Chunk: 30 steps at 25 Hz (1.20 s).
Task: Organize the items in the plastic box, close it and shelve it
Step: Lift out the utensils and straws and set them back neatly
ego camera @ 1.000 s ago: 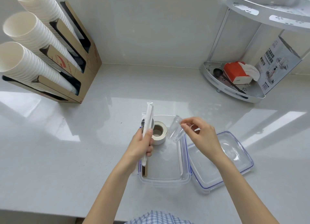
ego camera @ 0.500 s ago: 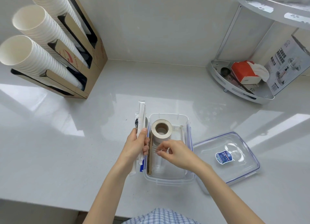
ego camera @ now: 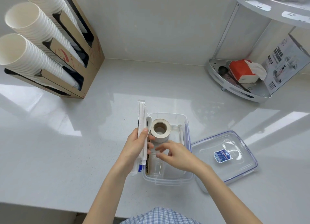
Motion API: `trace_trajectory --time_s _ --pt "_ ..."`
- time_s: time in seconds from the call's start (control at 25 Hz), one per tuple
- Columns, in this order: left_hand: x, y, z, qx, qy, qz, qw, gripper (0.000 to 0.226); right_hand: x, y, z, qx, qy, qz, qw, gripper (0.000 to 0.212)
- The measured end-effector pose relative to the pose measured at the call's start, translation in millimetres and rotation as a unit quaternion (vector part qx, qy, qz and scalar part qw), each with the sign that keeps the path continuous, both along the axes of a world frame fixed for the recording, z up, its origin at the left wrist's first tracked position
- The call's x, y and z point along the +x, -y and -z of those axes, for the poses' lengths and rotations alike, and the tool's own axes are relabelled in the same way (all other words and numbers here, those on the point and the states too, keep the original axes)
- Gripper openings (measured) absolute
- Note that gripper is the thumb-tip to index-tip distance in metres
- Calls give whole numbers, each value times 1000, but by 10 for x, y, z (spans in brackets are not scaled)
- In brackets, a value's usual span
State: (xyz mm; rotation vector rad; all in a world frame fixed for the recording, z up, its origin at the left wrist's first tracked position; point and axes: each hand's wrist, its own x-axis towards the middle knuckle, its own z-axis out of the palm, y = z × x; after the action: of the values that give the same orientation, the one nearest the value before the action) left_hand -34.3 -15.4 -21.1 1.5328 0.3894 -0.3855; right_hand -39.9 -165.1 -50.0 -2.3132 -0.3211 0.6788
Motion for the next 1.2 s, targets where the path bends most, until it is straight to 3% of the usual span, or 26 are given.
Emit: trace_trajectory --time_s 0.16,0.32,0.48,0.6,0.72,0.84,0.96,1.2 --pt "-4 12 -23 -9 2 18 1000 23 47 30 -86 24 23 43 999 26" --pt "-14 54 -56 -16 15 42 999 24 112 51 -282 129 46 172 976 18" --pt "6 210 -48 80 81 100 988 12 148 7 -475 213 54 260 940 10" --pt "-15 349 -35 130 143 166 967 31 156 -50 -526 216 53 300 927 25" --pt "-48 440 -110 126 165 175 962 31 175 -38 -518 208 71 339 915 22" --pt "-57 455 -154 80 131 156 976 26 173 12 -491 258 43 339 903 7" --pt "-53 431 -133 -18 67 104 992 25 164 48 -493 303 18 344 889 13" --pt "-38 398 -106 -38 36 67 996 20 171 84 -475 360 -43 380 851 16"
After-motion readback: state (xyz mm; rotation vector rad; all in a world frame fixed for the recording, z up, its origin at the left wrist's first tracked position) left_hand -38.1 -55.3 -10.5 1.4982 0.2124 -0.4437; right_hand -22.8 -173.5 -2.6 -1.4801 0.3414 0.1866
